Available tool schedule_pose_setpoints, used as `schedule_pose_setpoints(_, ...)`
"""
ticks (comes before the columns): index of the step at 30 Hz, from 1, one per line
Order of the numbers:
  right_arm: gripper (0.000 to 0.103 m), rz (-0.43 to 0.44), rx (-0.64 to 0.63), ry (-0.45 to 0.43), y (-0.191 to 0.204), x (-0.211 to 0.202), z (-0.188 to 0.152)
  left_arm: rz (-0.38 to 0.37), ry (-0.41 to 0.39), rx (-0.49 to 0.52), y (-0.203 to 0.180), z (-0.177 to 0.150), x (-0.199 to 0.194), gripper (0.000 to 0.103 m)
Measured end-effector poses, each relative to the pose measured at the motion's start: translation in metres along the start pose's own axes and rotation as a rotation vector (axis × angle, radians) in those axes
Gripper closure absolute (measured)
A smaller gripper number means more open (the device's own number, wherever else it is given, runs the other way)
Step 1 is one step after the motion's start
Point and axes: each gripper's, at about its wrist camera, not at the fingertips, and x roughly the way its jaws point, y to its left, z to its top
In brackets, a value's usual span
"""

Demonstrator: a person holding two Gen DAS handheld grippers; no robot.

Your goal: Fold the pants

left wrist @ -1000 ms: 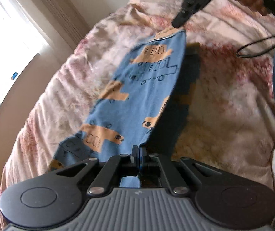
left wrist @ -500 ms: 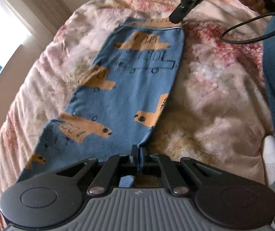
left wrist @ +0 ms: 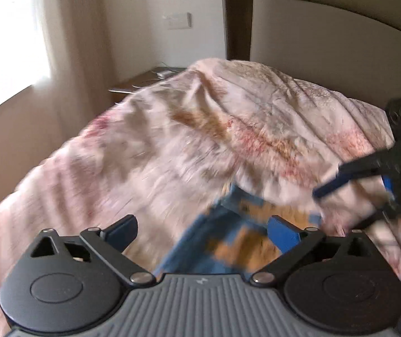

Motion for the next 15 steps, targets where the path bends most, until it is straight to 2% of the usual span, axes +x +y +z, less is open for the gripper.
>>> schedule_pose_setpoints(4,0.001,0.058,-0.013,0.041,-0.01,0.015,0.0,-0.079,0.17,-0.059,0.014,0.015,0.057,0.002)
schedule_pose_setpoints(7,0.0,0.113,0.029,0.072,-0.024,0.024,-0.006,-0.163,0.241,-0.126,0.026,0.011,0.076,0.01)
schedule_pose_setpoints(10,0.0,0.187,0.103,0.057,-0.035,0.026,-0.01,-0.216,0.273,-0.138,0.034,0.007,0.082,0.023)
schedule_pose_setpoints(12,0.0,0.257,0.161,0.064,-0.041,0.027,-0.01,-0.231,0.301,-0.143,0.039,0.005,0.083,0.038)
schedule_pose_setpoints(13,0.001,0.28,0.183,0.063,-0.042,0.028,-0.01,-0.237,0.315,-0.153,0.041,0.005,0.084,0.042)
schedule_pose_setpoints(15,0.003,0.275,0.205,0.059,-0.043,0.027,-0.01,-0.242,0.346,-0.172,0.044,0.005,0.084,0.056)
